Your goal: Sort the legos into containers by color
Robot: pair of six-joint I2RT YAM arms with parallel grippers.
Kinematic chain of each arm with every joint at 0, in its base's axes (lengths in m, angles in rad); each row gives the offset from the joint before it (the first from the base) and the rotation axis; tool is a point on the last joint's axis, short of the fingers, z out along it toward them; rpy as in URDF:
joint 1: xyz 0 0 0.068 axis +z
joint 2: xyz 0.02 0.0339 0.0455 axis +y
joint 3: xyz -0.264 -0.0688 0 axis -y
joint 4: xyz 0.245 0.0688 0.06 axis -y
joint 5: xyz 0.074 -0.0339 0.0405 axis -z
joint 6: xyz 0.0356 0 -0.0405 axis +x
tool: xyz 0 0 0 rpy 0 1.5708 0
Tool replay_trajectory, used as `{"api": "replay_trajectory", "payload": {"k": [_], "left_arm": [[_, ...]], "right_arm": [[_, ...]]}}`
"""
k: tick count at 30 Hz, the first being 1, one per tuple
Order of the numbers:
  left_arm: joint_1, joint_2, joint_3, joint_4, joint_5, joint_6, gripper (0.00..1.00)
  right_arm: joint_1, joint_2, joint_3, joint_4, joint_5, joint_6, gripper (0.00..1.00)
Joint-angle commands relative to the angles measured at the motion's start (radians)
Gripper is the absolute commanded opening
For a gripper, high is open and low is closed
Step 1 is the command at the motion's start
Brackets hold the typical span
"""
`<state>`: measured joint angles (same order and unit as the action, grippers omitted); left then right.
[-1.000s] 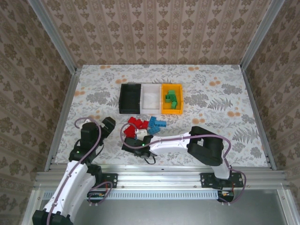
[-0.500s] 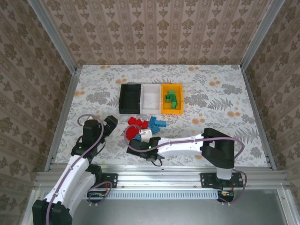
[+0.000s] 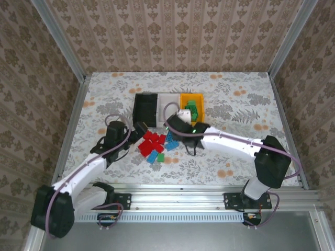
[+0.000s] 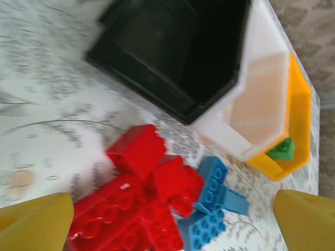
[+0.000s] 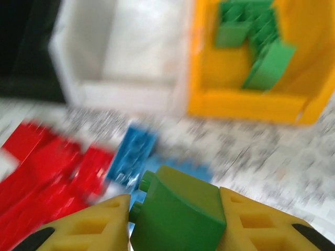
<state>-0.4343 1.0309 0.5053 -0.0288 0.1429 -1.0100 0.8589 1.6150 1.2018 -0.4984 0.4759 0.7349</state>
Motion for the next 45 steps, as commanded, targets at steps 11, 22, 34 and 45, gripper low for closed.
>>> {"api": "replay_trajectory", "payload": {"k": [11, 22, 34, 45], "left_arm": [[-0.083, 0.117, 0.119, 0.044, 0.026, 0.058, 1.0], [-0.076, 0.088, 0.093, 0.028, -0.006, 0.063, 1.0], [-0.05, 0.022, 0.085, -0.018, -0.044, 0.096, 1.0], [0.086, -0.215, -0.055, -0.117, -0.077, 0.086, 1.0]], "right_arm": [[-0.362, 0.387, 0.404, 0.009, -0.233, -0.282, 0.4], [-0.401, 0.448, 0.463, -0.017, -0.222, -0.294, 0.55], [-0.276, 0.156, 0.24, 0.027, -0.133, -0.293, 0.55], [0.174, 0.054, -0.026, 0.017, -0.152, -0.03, 0.48]]}}
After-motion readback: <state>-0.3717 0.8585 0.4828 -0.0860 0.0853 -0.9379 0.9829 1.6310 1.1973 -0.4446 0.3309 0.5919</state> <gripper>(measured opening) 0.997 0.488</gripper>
